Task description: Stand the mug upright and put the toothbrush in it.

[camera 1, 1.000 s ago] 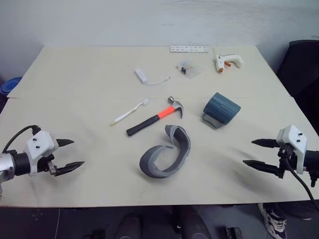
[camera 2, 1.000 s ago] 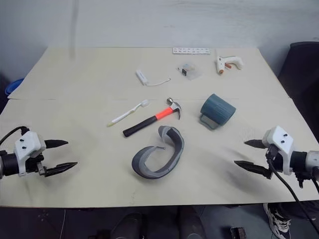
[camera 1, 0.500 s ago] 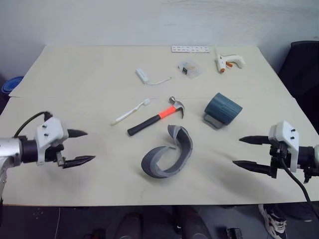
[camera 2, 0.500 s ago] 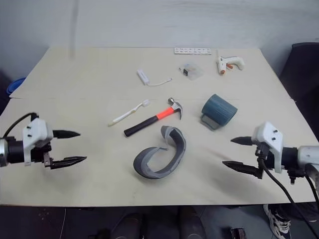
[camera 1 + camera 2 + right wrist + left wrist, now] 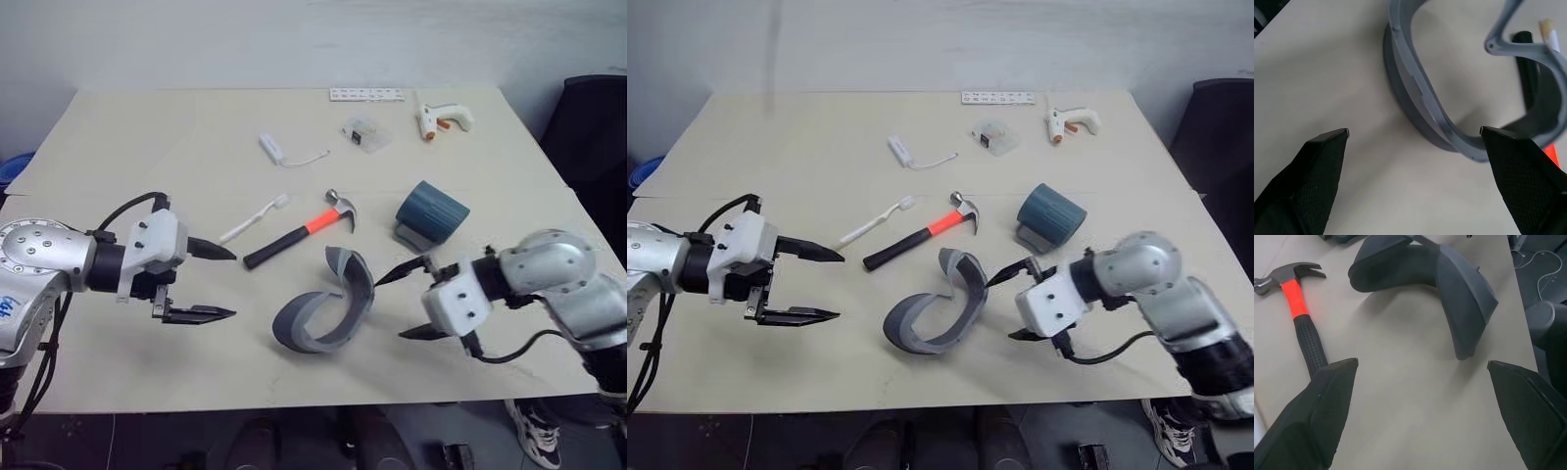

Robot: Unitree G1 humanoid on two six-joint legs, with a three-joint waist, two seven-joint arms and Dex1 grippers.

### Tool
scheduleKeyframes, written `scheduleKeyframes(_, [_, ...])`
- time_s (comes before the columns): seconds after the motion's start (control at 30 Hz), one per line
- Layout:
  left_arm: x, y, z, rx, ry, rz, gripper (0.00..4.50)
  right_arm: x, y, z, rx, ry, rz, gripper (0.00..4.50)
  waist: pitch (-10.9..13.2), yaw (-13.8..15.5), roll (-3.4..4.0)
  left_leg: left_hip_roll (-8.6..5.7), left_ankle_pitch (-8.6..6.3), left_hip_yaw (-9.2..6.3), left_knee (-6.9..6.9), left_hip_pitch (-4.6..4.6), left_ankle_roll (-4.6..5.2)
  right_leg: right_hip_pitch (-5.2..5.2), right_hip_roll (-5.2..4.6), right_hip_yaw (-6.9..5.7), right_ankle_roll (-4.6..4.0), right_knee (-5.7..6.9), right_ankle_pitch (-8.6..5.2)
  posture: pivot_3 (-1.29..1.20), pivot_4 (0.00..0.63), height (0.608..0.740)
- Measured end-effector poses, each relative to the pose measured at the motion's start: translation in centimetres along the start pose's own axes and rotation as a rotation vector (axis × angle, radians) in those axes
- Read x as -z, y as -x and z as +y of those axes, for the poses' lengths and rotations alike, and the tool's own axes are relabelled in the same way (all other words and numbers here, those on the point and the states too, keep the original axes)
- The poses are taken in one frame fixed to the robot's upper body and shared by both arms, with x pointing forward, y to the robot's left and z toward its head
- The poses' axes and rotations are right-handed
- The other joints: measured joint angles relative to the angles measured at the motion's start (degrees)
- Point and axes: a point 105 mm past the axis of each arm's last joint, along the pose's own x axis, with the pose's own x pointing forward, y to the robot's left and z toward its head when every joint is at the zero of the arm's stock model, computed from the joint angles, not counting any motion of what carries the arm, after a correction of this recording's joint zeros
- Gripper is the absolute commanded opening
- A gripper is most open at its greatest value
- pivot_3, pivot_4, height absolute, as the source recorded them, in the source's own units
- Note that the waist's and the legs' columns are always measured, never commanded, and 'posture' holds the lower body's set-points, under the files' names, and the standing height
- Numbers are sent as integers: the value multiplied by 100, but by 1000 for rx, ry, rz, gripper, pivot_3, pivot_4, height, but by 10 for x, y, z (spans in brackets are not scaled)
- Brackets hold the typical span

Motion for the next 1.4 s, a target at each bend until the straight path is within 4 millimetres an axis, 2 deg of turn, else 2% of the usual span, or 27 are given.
scheduleKeyframes(0.23, [5,-2,-2,5,8,16,4476,-1,-33,5,-72,150,-35,4500,0,17,-1,-2,1,3,18,9,0,-2,-1,5,-7,34,-4,0,150,740])
scheduleKeyframes(0.33, [3,-3,-1,6,0,13,4500,4,-45,3,-72,223,-29,3877,-1,15,-1,-1,1,3,19,14,-1,-1,1,4,-11,42,-6,0,150,740])
scheduleKeyframes(0.4, [0,-4,0,8,-12,6,4500,5,-49,-4,-50,260,-20,3215,-2,13,-2,-1,1,2,19,14,-1,-2,1,4,-12,44,-6,0,150,740])
scheduleKeyframes(0.7, [-2,-5,3,-4,-19,0,4500,10,-55,-7,-9,234,-19,313,-2,12,-2,1,1,0,17,14,-1,-4,2,4,-16,46,-9,0,150,740])
scheduleKeyframes(0.87, [-8,-5,8,-13,-31,-25,4500,14,-52,-11,21,212,7,313,-1,19,-2,-1,1,0,18,13,-1,-4,1,4,-16,46,-9,0,150,740])
scheduleKeyframes(0.93, [-9,-11,9,2,-29,-48,4500,19,-42,-9,38,183,44,313,-1,44,-2,-2,1,-2,18,9,-1,-3,-1,1,-15,44,-9,0,150,740])
scheduleKeyframes(0.97, [-9,-15,9,12,-26,-53,4500,22,-36,-8,47,164,63,91,-1,47,-3,-2,1,-3,20,6,-1,-3,-1,1,-14,42,-8,0,150,740])
scheduleKeyframes(1.0, [-10,-18,9,19,-31,-63,4500,22,-30,-8,65,142,70,61,-1,51,-2,-4,1,-5,20,5,-1,-3,-2,0,-13,41,-8,0,150,740])
scheduleKeyframes(1.17, [-16,-31,15,36,-56,-102,4500,22,-6,-10,180,63,128,58,-1,32,-2,-2,1,-3,18,7,-1,-6,3,3,-14,45,-8,0,150,740])
scheduleKeyframes(1.3, [-21,-39,16,60,-66,-138,4500,29,34,-2,265,-61,243,58,0,39,-1,-3,1,-4,17,5,-1,-5,2,3,-13,42,-8,0,150,740])
scheduleKeyframes(1.4, [-29,-48,17,86,-74,-182,4500,35,81,24,326,-273,369,58,0,91,-1,-4,0,-6,18,4,0,0,4,3,-11,36,-8,0,150,740])
